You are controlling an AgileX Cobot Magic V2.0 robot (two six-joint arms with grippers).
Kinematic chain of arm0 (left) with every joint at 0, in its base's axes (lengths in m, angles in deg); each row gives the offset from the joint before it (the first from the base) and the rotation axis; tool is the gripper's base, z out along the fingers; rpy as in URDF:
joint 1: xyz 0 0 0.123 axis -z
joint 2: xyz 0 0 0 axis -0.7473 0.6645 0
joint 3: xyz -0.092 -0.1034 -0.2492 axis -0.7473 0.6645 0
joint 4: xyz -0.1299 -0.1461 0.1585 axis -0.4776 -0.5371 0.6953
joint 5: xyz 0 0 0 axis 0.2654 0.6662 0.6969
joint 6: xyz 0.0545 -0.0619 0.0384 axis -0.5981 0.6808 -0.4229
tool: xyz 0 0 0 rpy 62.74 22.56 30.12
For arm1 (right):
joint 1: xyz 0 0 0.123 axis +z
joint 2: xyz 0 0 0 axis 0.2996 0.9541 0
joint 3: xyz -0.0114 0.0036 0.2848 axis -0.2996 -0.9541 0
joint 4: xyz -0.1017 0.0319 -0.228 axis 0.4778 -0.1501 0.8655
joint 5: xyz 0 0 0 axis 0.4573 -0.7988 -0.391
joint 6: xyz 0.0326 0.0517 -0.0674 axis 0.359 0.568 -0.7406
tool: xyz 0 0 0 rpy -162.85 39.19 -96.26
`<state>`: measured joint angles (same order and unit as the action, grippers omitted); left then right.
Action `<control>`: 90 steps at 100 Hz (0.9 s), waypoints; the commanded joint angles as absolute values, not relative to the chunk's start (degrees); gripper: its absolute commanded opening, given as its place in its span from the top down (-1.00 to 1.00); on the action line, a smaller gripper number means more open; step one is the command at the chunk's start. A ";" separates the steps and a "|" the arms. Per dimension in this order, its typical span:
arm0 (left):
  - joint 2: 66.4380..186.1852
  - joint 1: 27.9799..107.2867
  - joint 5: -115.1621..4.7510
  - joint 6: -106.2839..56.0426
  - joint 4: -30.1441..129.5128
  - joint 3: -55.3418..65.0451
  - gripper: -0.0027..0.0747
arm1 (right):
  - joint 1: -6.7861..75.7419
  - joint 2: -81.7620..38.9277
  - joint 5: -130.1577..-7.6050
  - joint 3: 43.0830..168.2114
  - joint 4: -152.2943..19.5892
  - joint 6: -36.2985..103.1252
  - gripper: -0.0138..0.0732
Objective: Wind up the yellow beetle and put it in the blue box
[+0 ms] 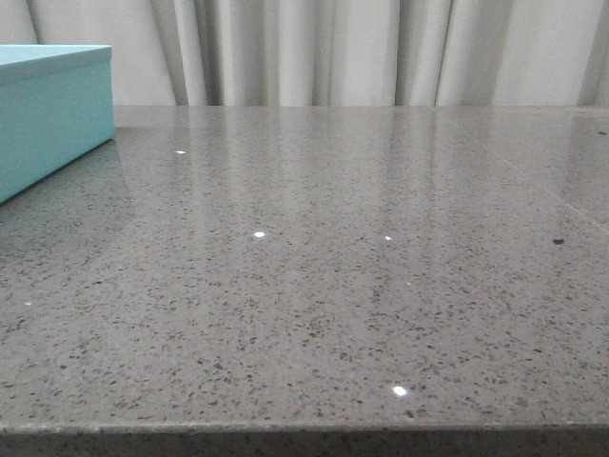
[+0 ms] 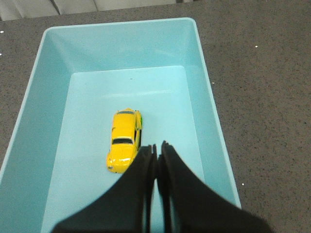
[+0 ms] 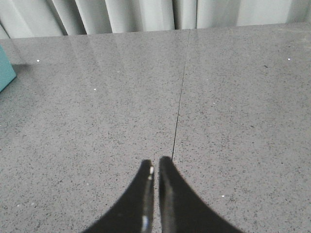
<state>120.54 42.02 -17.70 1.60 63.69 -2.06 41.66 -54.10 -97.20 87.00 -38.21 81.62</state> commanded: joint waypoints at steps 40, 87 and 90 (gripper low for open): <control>97.01 42.01 -30.82 1.43 60.94 20.60 0.98 | 41.60 -62.97 -88.30 80.02 -34.53 80.96 0.84; 78.73 42.01 -33.30 1.43 59.17 34.75 0.98 | 41.55 -80.61 -86.97 69.33 -33.33 80.96 0.84; 77.64 42.01 -33.30 1.43 59.17 35.45 0.98 | 41.55 -81.32 -86.82 68.94 -33.06 80.96 0.84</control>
